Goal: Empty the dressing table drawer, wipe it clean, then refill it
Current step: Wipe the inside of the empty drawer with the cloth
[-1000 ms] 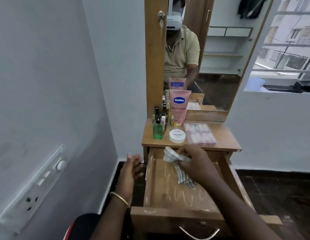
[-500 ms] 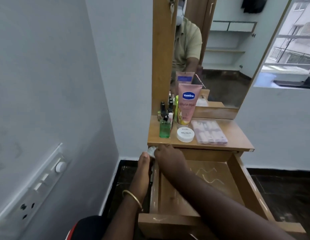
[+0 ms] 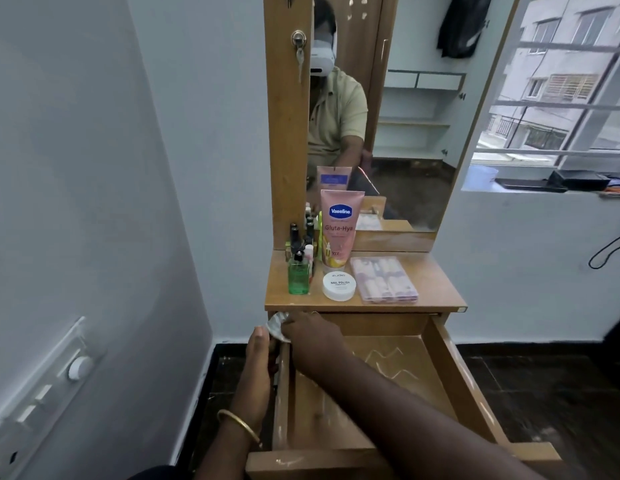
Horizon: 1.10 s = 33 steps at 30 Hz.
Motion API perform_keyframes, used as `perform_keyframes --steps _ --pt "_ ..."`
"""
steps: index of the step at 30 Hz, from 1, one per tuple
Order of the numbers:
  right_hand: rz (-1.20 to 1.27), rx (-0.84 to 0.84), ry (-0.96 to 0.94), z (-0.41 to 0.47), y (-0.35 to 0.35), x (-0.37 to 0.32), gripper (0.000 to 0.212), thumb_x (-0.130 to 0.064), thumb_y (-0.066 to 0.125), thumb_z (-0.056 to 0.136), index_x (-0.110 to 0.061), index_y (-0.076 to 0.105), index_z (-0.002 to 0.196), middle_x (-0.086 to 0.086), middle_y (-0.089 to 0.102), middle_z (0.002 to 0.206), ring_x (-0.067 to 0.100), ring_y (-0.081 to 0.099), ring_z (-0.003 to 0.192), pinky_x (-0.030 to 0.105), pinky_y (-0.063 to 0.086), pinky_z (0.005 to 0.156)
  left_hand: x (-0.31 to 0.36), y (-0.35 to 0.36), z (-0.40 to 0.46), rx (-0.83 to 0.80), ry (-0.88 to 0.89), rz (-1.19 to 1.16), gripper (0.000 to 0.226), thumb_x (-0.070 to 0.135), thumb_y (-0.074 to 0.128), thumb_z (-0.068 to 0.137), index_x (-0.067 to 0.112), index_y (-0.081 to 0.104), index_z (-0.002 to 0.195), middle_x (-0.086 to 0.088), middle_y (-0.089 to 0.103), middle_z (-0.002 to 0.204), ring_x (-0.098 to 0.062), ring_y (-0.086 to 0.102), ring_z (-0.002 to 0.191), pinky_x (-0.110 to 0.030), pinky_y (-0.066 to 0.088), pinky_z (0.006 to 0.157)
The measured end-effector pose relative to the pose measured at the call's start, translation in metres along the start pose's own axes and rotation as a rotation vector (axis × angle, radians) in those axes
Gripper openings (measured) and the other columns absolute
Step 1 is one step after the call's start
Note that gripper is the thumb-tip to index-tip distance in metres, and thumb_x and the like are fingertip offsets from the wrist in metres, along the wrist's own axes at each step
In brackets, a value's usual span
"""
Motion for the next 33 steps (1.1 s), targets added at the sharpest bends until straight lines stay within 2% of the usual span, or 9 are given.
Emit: perform_keyframes --steps 7,10,17,22,25,26,29,31,33 --pt "0.022 -0.036 0.010 -0.001 0.001 -0.005 0.039 -0.005 0.054 0.092 -0.010 0.057 0.131 0.009 0.053 0.138 0.029 0.054 0.120 0.041 0.051 0.089 0.002 0.002 -0.006 0.071 -0.011 -0.072 0.111 0.098 0.049 0.052 0.017 0.065 0.127 -0.011 0.068 0.123 -0.029 0.061 0.119 -0.054 0.042 0.107" --pt "0.024 -0.115 -0.022 -0.008 0.004 -0.003 0.043 -0.004 0.061 0.086 -0.011 0.061 0.129 0.008 0.055 0.137 0.030 0.054 0.120 0.040 0.051 0.095 0.007 0.005 -0.013 0.037 -0.005 -0.040 0.107 0.100 0.042 0.054 0.025 0.066 0.125 -0.007 0.072 0.116 -0.026 0.066 0.114 -0.052 0.047 0.103" --pt "0.061 -0.085 0.042 -0.003 -0.005 0.006 0.050 -0.005 0.058 0.088 -0.020 0.055 0.136 0.003 0.055 0.139 0.027 0.053 0.122 0.040 0.051 0.095 0.009 0.005 -0.021 0.051 -0.025 -0.045 0.100 0.097 0.041 0.064 0.029 0.057 0.135 -0.008 0.065 0.130 -0.027 0.061 0.120 -0.053 0.046 0.104" --pt "-0.021 -0.048 -0.029 -0.009 0.000 -0.007 0.042 -0.006 0.056 0.091 -0.015 0.058 0.132 0.006 0.056 0.137 0.028 0.053 0.119 0.041 0.053 0.092 0.037 0.016 -0.044 0.048 -0.010 -0.030 0.052 0.071 0.026 0.084 0.039 0.061 0.106 0.001 0.071 0.113 -0.020 0.062 0.113 -0.040 0.047 0.098" --pt "0.025 -0.134 -0.087 -0.023 -0.002 -0.010 0.039 -0.010 0.061 0.089 -0.018 0.064 0.126 0.004 0.063 0.126 0.023 0.058 0.115 0.038 0.053 0.093 0.041 0.017 -0.042 0.063 -0.042 -0.018 0.084 0.071 0.015 0.088 0.013 0.051 0.136 -0.016 0.054 0.136 -0.034 0.047 0.131 -0.039 0.039 0.104" --pt "0.103 -0.177 -0.082 -0.030 -0.006 -0.007 0.036 -0.012 0.061 0.089 -0.021 0.066 0.124 0.002 0.066 0.122 0.020 0.061 0.109 0.035 0.054 0.089 0.040 0.018 -0.039 0.060 -0.065 -0.023 0.086 0.068 0.011 0.092 0.005 0.051 0.133 -0.018 0.057 0.128 -0.036 0.053 0.121 -0.035 0.042 0.097" --pt "0.724 -0.214 0.177 -0.052 -0.018 0.020 0.031 -0.008 0.050 0.093 -0.019 0.072 0.111 0.003 0.072 0.102 0.018 0.067 0.087 0.031 0.055 0.076 0.041 0.018 -0.040 0.064 -0.046 -0.057 0.074 0.065 0.008 0.095 0.015 0.059 0.114 -0.008 0.067 0.110 -0.021 0.064 0.097 -0.037 0.046 0.091" --pt "1.113 -0.153 0.442 -0.066 -0.013 0.041 0.025 -0.009 0.050 0.094 -0.014 0.070 0.108 0.006 0.075 0.094 0.023 0.072 0.085 0.040 0.059 0.077 0.045 0.020 -0.047 0.067 -0.006 -0.092 0.061 0.064 0.016 0.094 0.024 0.056 0.117 0.000 0.068 0.109 -0.016 0.065 0.103 -0.040 0.047 0.095" --pt "1.186 -0.102 0.577 -0.073 -0.003 0.053 0.016 -0.019 0.058 0.095 -0.013 0.067 0.108 0.006 0.076 0.092 0.022 0.074 0.082 0.039 0.061 0.074 0.043 0.021 -0.051 0.047 -0.015 -0.081 0.083 0.070 0.019 0.085 0.014 0.044 0.141 -0.007 0.060 0.130 -0.026 0.055 0.124 -0.049 0.037 0.111"
Point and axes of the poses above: each hand's wrist, its own z-axis towards the middle knuckle, its own y-axis out of the palm, x = y × z, the point moved 6 cm from there along z, towards the middle knuckle
